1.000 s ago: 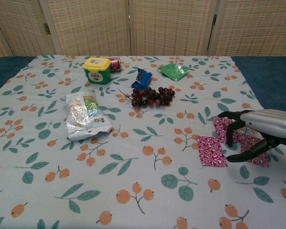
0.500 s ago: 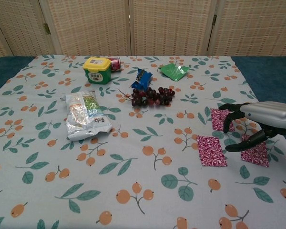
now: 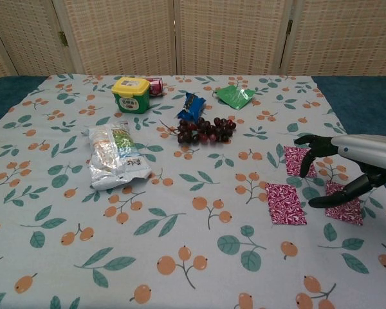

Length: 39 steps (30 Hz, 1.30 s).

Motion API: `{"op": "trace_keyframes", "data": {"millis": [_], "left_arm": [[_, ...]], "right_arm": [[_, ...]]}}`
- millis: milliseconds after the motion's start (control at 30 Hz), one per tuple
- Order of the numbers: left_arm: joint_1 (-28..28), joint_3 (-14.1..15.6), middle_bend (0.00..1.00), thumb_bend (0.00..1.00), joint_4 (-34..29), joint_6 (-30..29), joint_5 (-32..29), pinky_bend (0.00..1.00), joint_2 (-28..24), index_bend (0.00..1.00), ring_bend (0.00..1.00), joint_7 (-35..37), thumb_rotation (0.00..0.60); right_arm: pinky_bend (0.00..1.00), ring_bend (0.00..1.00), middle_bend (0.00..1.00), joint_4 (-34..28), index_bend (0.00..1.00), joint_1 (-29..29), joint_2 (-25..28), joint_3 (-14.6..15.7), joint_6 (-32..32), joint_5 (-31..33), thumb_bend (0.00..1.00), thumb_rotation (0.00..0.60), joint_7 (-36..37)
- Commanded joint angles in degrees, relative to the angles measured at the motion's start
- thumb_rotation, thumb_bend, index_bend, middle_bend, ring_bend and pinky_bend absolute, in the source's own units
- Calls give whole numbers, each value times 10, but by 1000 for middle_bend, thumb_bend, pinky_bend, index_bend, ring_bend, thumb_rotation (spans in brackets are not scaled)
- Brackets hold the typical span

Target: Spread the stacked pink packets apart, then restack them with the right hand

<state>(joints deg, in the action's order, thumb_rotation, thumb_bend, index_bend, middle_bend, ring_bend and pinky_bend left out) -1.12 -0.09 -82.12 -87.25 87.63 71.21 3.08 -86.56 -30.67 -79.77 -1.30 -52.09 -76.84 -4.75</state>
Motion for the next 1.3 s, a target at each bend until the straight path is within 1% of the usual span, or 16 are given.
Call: {"op": "trace_keyframes", "data": {"millis": [33,133,167,300,433,733,833,1067,1300], "left_arm": [[1,1,0,193,2,-2,2,0,0,14,31,3,600],[3,1,0,194,4,-4,0,0,-1,14,31,7,600],[4,1,0,194,4,-4,0,0,-1,14,31,9,600],[5,3,0,193,8,-6,3,0,-1,14,31,13,600],[5,4,0,193,10,-7,6,0,0,14,31,16,600],[5,7,0,193,19,-10,12,0,5,14,32,26,600],[6,7,0,194,24,-11,12,0,7,14,31,31,600],[10,8,0,193,37,-10,7,0,10,14,32,43,600],[9,8,0,194,44,-8,7,0,13,14,31,49,600]], "right_arm": [[0,0,40,-10,304,10,-8,2,-16,8,82,410,-24],[0,0,39,-19,280,18,-16,3,-26,20,82,468,-41],[0,0,39,-23,272,20,-18,3,-27,24,81,471,-45],[0,0,38,-38,238,24,-22,4,-29,48,80,472,-73],[0,0,31,-64,206,27,-27,-5,-30,92,80,471,-98],[0,0,29,-95,200,5,-31,-26,-17,174,81,470,-153],[0,0,29,-93,200,-6,-39,-29,-17,189,80,472,-175],[0,0,29,-82,200,-27,-62,-26,-14,227,80,471,-222],[0,0,29,-71,200,-39,-77,-26,-17,253,81,470,-240]]}}
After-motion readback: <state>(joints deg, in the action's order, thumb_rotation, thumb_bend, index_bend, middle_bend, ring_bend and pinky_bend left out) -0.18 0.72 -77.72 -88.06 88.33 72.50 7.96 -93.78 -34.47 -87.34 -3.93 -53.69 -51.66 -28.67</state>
